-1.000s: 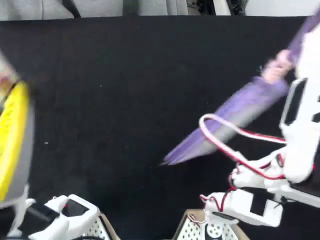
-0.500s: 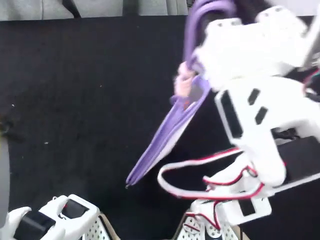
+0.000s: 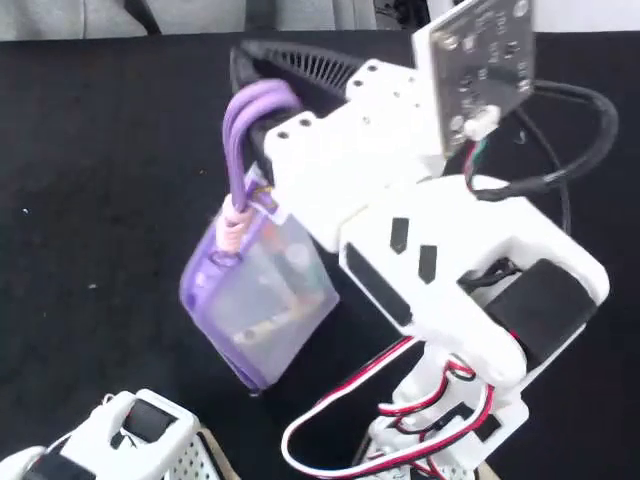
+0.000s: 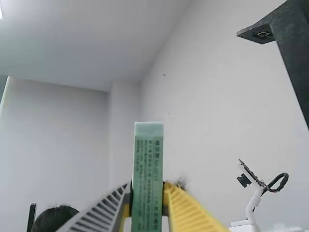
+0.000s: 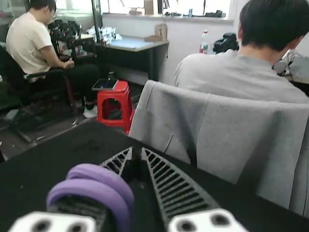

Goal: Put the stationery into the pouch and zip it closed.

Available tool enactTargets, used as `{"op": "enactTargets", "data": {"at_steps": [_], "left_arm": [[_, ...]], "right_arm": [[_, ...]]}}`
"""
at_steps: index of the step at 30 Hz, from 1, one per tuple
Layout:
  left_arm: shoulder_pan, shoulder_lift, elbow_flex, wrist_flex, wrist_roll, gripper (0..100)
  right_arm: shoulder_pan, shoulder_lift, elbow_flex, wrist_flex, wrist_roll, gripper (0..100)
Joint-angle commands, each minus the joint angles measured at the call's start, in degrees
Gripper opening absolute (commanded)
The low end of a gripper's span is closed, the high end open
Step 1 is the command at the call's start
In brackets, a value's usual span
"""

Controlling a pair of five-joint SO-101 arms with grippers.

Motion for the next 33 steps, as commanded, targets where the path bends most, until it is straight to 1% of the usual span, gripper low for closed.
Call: {"op": "enactTargets", "data": {"at_steps": [1,4,8,15,18,19,21,23,25,29,33], "left_arm": [[-0.3,-4.1,12.4,0.2,-5.1,3],[-0.3,-8.3,23.9,0.1,-5.3,3],[-0.3,-12.9,35.6,-1.0,-5.3,3],[-0.3,-17.1,47.8,-10.6,-5.4,3],[-0.3,-17.6,55.4,-12.3,-5.3,3],[-0.3,-17.8,58.4,-12.6,-5.0,3],[-0.3,-18.9,64.3,-14.7,-1.9,3],[-0.7,-20.7,70.5,-18.7,1.7,3],[-0.7,-23.8,77.1,-23.5,3.6,3],[-0.7,-31.9,93.5,-34.5,4.4,3],[-0.7,-40.8,114.5,-45.1,4.4,3]], "right_arm": [[-2.6,-0.9,-1.8,7.5,0.2,1.1],[-4.0,-2.1,-2.0,9.2,3.7,1.1],[-4.1,-8.5,3.4,9.1,6.1,1.1],[-4.1,-23.2,21.1,9.1,6.2,1.1],[-3.9,-29.3,28.1,9.1,8.7,1.1],[-3.9,-31.3,30.2,9.1,9.0,1.1],[-3.9,-34.9,33.8,9.0,9.1,1.1],[-3.8,-38.5,37.1,9.0,9.2,1.1],[-3.8,-42.3,40.6,9.0,9.2,1.1],[-3.8,-48.8,46.8,9.0,9.2,1.1],[-3.8,-52.9,51.0,8.7,9.3,1.1]]}}
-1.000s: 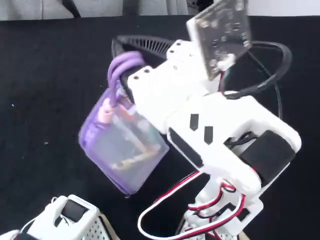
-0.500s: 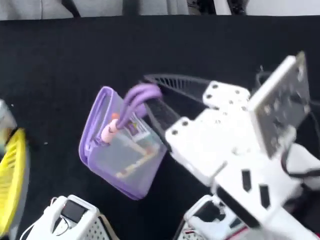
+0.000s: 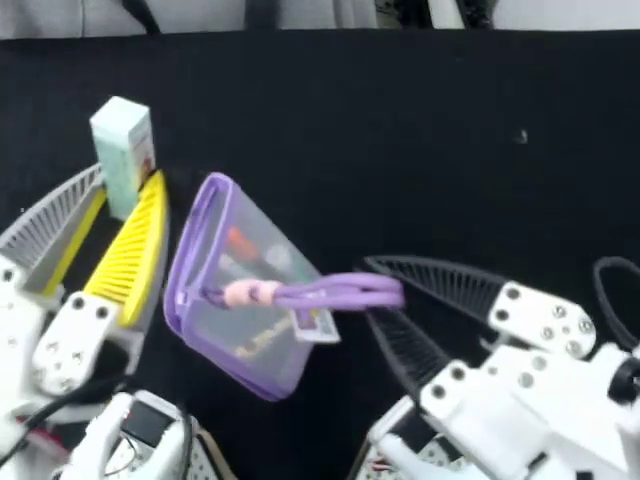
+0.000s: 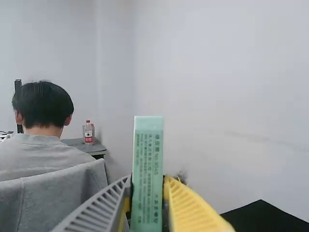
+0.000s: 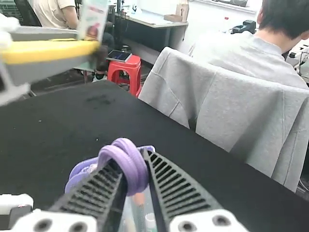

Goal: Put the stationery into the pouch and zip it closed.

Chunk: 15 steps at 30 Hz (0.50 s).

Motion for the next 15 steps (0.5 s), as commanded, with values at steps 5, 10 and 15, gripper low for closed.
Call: {"op": "enactTargets", "data": {"at_steps": [5,10,15], "left_arm": [[-8.7,-18.9,44.1,-26.5,4.0,3],[-23.7,-25.6,59.2,-36.6,23.1,3],[-25.1,-26.0,63.0,-36.6,28.1,3]], "right_arm": [[-0.4,-4.1,4.9,1.5,0.7,1.1],[-0.4,-4.2,4.9,1.6,0.7,1.1],[-0.4,-4.3,4.9,1.7,0.7,1.1]]}}
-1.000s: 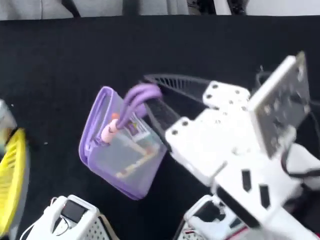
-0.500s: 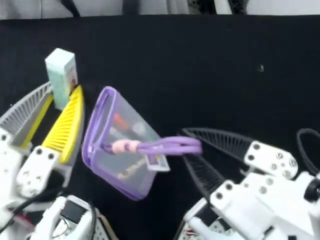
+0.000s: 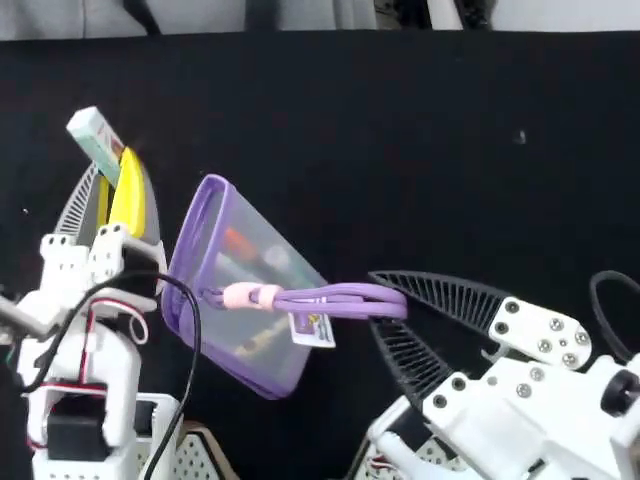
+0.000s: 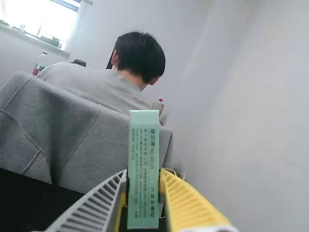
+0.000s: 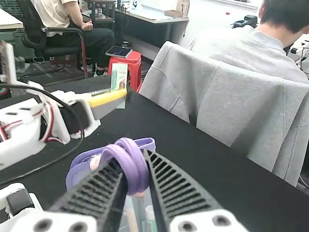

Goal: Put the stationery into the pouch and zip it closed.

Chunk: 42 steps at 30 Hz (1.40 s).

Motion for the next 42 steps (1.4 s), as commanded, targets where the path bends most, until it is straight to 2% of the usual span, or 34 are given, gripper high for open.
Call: {"op": "enactTargets", "data": {"at_steps": [1,4,9,12,15,34,42], "left_arm": [[-1.0,-1.0,1.4,-1.7,5.2,3],[2.3,-1.0,2.0,-1.5,6.8,3],[11.4,-1.9,-0.2,3.8,6.9,3],[13.8,-5.2,1.3,4.3,6.7,3],[14.6,-8.7,3.2,4.3,6.6,3],[16.6,-7.8,14.6,4.7,6.5,3],[19.0,-7.8,15.9,4.7,6.5,3]], "right_arm": [[-0.4,-0.3,0.1,1.7,0.7,1.1],[-0.4,-1.3,0.2,1.7,0.7,1.1],[-0.4,-3.3,0.6,1.7,0.7,1.1],[-0.4,-3.9,3.0,1.6,0.7,1.1],[-0.4,-4.0,4.9,1.5,0.8,1.1],[-0.3,-4.1,4.9,1.1,0.8,1.1],[7.1,-8.7,4.9,0.7,0.8,1.1]]}}
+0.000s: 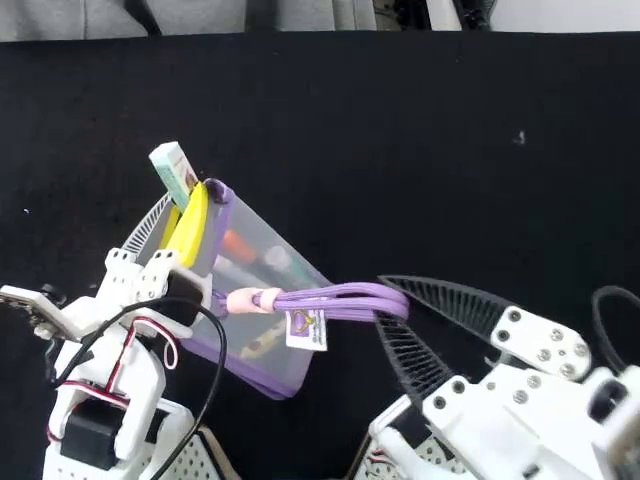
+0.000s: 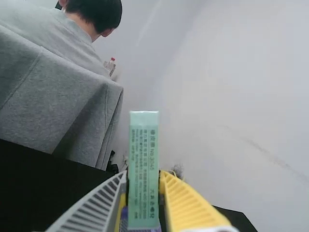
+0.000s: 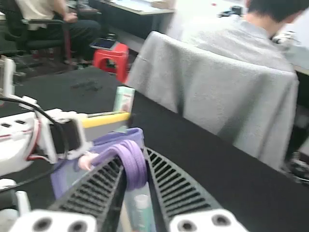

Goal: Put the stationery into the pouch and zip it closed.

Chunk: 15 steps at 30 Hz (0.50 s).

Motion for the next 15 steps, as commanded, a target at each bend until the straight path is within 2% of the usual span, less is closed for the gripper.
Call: {"op": "enactTargets", "data": {"at_steps": [1,10,15], "left_arm": [[5.0,0.4,4.2,0.8,-0.1,3],[21.7,0.4,8.8,-1.4,-12.0,3],[20.7,0.4,15.9,-8.7,-13.6,3]], "right_arm": [[2.9,-4.5,-0.1,0.7,0.4,1.1],[2.9,-9.2,0.4,1.1,0.4,1.1],[3.1,-12.1,0.4,1.1,0.4,1.1]]}}
